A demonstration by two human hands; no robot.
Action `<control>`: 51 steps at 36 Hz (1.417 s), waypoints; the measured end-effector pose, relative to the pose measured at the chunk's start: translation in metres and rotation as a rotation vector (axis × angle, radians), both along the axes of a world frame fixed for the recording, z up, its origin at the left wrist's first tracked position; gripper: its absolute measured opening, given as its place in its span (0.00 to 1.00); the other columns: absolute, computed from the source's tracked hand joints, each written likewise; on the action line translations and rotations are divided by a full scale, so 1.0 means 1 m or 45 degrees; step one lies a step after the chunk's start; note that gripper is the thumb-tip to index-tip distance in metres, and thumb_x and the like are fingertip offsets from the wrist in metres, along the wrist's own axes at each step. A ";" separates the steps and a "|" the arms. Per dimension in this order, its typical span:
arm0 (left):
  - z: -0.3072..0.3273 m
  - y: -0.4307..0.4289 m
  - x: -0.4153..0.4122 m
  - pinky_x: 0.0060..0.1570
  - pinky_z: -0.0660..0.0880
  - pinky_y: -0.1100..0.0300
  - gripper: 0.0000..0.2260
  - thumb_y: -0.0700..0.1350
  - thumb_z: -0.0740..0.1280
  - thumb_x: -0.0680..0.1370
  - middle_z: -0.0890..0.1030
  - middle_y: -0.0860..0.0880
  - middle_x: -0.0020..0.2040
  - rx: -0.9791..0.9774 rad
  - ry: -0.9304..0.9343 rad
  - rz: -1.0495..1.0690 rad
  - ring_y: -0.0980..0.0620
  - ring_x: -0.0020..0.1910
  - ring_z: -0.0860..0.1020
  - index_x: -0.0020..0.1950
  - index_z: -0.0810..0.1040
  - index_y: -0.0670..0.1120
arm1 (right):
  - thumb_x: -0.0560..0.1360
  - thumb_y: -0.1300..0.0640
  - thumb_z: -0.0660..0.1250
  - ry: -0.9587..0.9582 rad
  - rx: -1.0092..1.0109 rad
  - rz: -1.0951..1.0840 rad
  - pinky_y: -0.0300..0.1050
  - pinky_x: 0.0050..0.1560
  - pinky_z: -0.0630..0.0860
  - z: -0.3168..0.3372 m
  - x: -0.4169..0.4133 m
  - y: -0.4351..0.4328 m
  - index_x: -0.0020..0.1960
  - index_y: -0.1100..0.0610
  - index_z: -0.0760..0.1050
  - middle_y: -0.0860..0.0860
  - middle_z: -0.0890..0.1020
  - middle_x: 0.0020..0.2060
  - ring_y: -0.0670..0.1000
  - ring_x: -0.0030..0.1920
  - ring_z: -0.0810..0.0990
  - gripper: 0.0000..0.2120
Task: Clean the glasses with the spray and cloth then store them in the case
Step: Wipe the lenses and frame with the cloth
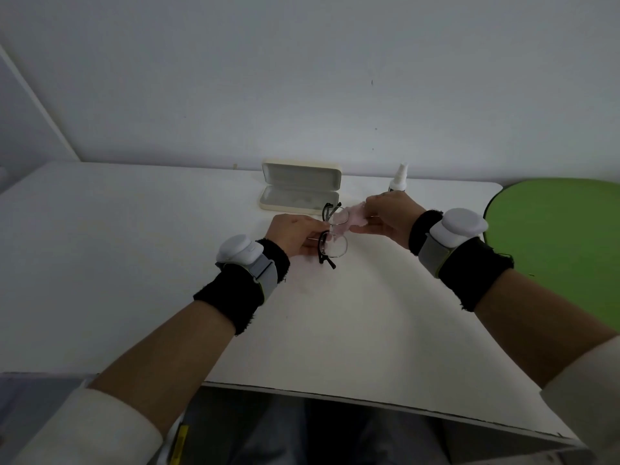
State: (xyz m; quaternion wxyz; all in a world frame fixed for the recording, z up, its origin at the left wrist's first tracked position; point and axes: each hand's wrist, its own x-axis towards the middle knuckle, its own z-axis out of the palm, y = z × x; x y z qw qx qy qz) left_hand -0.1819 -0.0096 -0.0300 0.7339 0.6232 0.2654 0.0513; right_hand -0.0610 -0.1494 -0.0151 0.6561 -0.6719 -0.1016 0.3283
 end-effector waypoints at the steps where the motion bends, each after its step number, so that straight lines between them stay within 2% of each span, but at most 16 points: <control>1: 0.000 0.000 0.000 0.33 0.79 0.59 0.04 0.35 0.70 0.75 0.81 0.36 0.44 0.006 0.001 0.000 0.47 0.32 0.79 0.40 0.77 0.38 | 0.74 0.75 0.58 -0.001 0.014 0.015 0.44 0.38 0.83 -0.002 0.001 0.000 0.39 0.65 0.72 0.61 0.84 0.38 0.56 0.38 0.86 0.10; 3: 0.000 0.000 0.000 0.34 0.79 0.59 0.04 0.35 0.70 0.74 0.81 0.35 0.46 0.024 -0.001 0.011 0.47 0.34 0.79 0.40 0.78 0.38 | 0.74 0.74 0.63 0.012 0.058 0.004 0.43 0.38 0.82 -0.006 0.004 -0.001 0.37 0.62 0.70 0.61 0.83 0.37 0.56 0.39 0.87 0.11; 5: 0.000 0.000 0.000 0.36 0.79 0.58 0.03 0.35 0.70 0.74 0.80 0.35 0.47 0.029 -0.005 0.017 0.46 0.35 0.79 0.41 0.78 0.38 | 0.73 0.73 0.68 0.031 0.095 -0.014 0.43 0.38 0.82 -0.009 0.005 -0.002 0.41 0.60 0.68 0.60 0.83 0.38 0.56 0.40 0.87 0.12; 9: 0.000 0.000 -0.001 0.43 0.78 0.53 0.05 0.34 0.70 0.74 0.80 0.33 0.49 0.036 -0.001 0.029 0.43 0.38 0.78 0.48 0.78 0.34 | 0.68 0.69 0.77 -0.008 0.070 -0.050 0.39 0.38 0.82 -0.013 0.005 -0.001 0.43 0.56 0.67 0.55 0.78 0.37 0.53 0.38 0.87 0.19; 12: 0.000 0.000 0.000 0.42 0.79 0.54 0.04 0.33 0.69 0.74 0.80 0.34 0.49 0.050 -0.015 0.019 0.44 0.36 0.79 0.48 0.78 0.34 | 0.65 0.67 0.79 -0.026 0.047 -0.087 0.38 0.37 0.81 -0.014 0.002 0.000 0.48 0.59 0.70 0.54 0.78 0.40 0.52 0.36 0.86 0.21; 15: 0.000 -0.002 0.001 0.38 0.79 0.57 0.03 0.33 0.69 0.74 0.80 0.35 0.47 0.052 -0.018 0.014 0.48 0.31 0.80 0.46 0.79 0.35 | 0.64 0.65 0.80 -0.044 -0.007 -0.111 0.37 0.36 0.81 -0.016 0.000 0.002 0.52 0.63 0.72 0.58 0.80 0.45 0.52 0.36 0.86 0.23; 18: 0.000 -0.003 0.001 0.40 0.79 0.56 0.05 0.33 0.69 0.74 0.80 0.36 0.46 0.064 -0.013 0.008 0.46 0.34 0.79 0.49 0.79 0.34 | 0.64 0.63 0.81 -0.070 -0.061 -0.136 0.37 0.38 0.81 -0.018 -0.001 0.004 0.52 0.62 0.73 0.58 0.81 0.46 0.52 0.37 0.84 0.22; 22: -0.001 -0.004 0.000 0.39 0.80 0.57 0.08 0.33 0.69 0.74 0.81 0.35 0.48 0.062 -0.036 -0.007 0.43 0.37 0.79 0.52 0.79 0.31 | 0.63 0.61 0.82 -0.067 -0.054 -0.132 0.37 0.39 0.80 -0.020 -0.001 0.004 0.55 0.67 0.78 0.58 0.84 0.43 0.50 0.37 0.83 0.24; 28: -0.006 -0.003 0.000 0.39 0.81 0.57 0.10 0.34 0.70 0.74 0.82 0.34 0.47 0.085 -0.040 -0.032 0.48 0.34 0.81 0.53 0.79 0.30 | 0.66 0.49 0.80 -0.202 -0.245 -0.071 0.38 0.31 0.76 -0.021 -0.001 0.003 0.46 0.58 0.82 0.53 0.86 0.39 0.46 0.32 0.82 0.16; 30: -0.006 -0.003 -0.001 0.37 0.80 0.59 0.10 0.35 0.70 0.74 0.82 0.33 0.48 0.084 -0.047 -0.029 0.48 0.33 0.81 0.52 0.79 0.30 | 0.67 0.47 0.78 -0.227 -0.278 -0.069 0.39 0.31 0.75 -0.022 0.000 0.002 0.46 0.57 0.82 0.51 0.85 0.38 0.46 0.32 0.81 0.16; 35: -0.006 0.000 0.000 0.39 0.79 0.56 0.12 0.34 0.70 0.74 0.81 0.30 0.52 0.063 -0.047 0.019 0.42 0.39 0.80 0.54 0.78 0.28 | 0.70 0.49 0.77 -0.126 -0.140 -0.009 0.39 0.35 0.77 -0.020 0.000 0.001 0.49 0.62 0.82 0.53 0.84 0.37 0.47 0.34 0.80 0.17; 38: -0.006 0.002 0.001 0.38 0.79 0.57 0.12 0.34 0.70 0.74 0.81 0.30 0.51 0.069 -0.046 0.028 0.44 0.36 0.81 0.54 0.78 0.29 | 0.72 0.56 0.75 -0.107 -0.127 0.049 0.37 0.34 0.78 -0.019 0.001 -0.001 0.52 0.63 0.82 0.54 0.84 0.40 0.47 0.35 0.80 0.13; 41: -0.007 0.003 0.002 0.39 0.79 0.57 0.09 0.35 0.70 0.74 0.82 0.31 0.51 0.065 -0.051 0.017 0.44 0.37 0.81 0.52 0.80 0.31 | 0.71 0.59 0.77 -0.109 -0.157 0.071 0.37 0.34 0.77 -0.019 0.001 -0.001 0.53 0.63 0.81 0.53 0.85 0.38 0.47 0.35 0.80 0.13; 45: -0.009 0.001 0.002 0.40 0.80 0.56 0.08 0.35 0.70 0.74 0.82 0.32 0.50 0.069 -0.064 0.000 0.44 0.38 0.82 0.50 0.80 0.32 | 0.68 0.59 0.78 -0.113 -0.195 0.071 0.39 0.34 0.75 -0.020 0.001 0.000 0.47 0.58 0.80 0.48 0.84 0.32 0.46 0.32 0.79 0.11; 51: -0.013 0.001 0.002 0.36 0.80 0.59 0.04 0.35 0.71 0.74 0.83 0.35 0.46 0.102 -0.084 -0.035 0.49 0.34 0.83 0.47 0.81 0.34 | 0.65 0.52 0.81 -0.150 -0.330 0.102 0.40 0.32 0.73 -0.021 -0.001 0.003 0.47 0.57 0.80 0.51 0.82 0.38 0.48 0.33 0.77 0.16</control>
